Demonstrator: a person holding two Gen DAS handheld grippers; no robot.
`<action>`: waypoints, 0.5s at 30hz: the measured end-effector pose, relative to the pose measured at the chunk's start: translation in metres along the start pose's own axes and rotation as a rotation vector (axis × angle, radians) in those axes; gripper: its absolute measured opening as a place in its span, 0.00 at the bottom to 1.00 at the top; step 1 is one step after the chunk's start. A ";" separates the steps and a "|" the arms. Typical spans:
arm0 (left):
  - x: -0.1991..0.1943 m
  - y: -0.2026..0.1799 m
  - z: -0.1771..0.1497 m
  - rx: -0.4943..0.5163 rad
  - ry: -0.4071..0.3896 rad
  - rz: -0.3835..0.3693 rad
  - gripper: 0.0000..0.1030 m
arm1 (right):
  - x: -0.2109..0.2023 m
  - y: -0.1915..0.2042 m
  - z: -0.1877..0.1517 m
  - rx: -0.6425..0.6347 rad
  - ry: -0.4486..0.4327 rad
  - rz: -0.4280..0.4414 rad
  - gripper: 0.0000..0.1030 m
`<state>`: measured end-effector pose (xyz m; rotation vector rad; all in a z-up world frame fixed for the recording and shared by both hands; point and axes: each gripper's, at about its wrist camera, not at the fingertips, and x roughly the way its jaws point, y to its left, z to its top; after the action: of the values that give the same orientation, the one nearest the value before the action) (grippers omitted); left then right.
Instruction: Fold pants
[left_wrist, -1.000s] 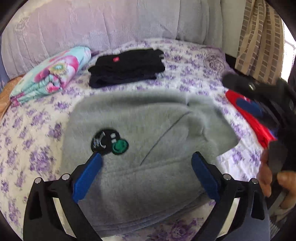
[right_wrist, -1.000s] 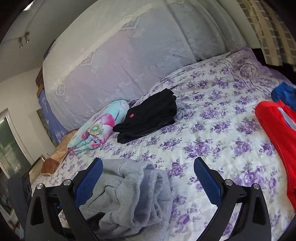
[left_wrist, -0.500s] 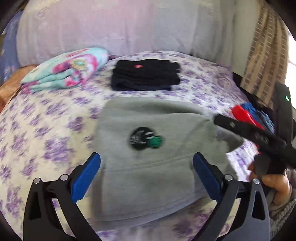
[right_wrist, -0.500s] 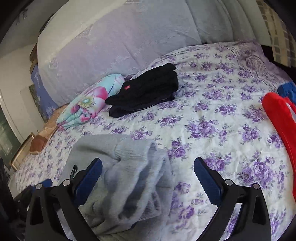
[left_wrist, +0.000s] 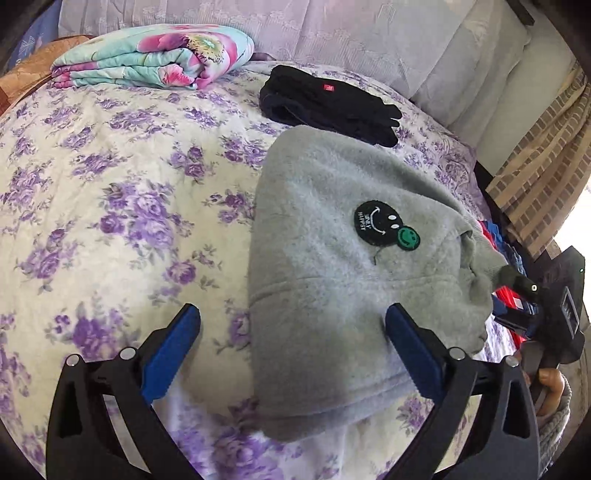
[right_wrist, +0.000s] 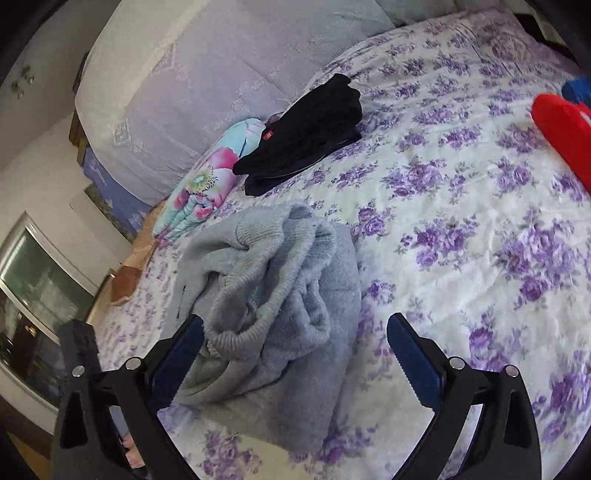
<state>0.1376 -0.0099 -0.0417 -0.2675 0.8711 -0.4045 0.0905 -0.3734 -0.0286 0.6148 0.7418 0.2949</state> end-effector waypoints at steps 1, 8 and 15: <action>-0.001 0.005 0.001 -0.007 0.004 -0.004 0.95 | -0.004 -0.006 -0.001 0.029 0.001 0.024 0.96; 0.005 0.014 0.003 -0.036 0.049 -0.040 0.95 | 0.007 -0.024 -0.012 0.163 0.079 0.152 0.96; 0.030 0.014 0.020 -0.050 0.139 -0.123 0.95 | 0.023 -0.043 0.006 0.338 0.120 0.318 0.96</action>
<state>0.1741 -0.0102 -0.0552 -0.3434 1.0049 -0.5208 0.1128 -0.3985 -0.0642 1.0461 0.8162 0.5083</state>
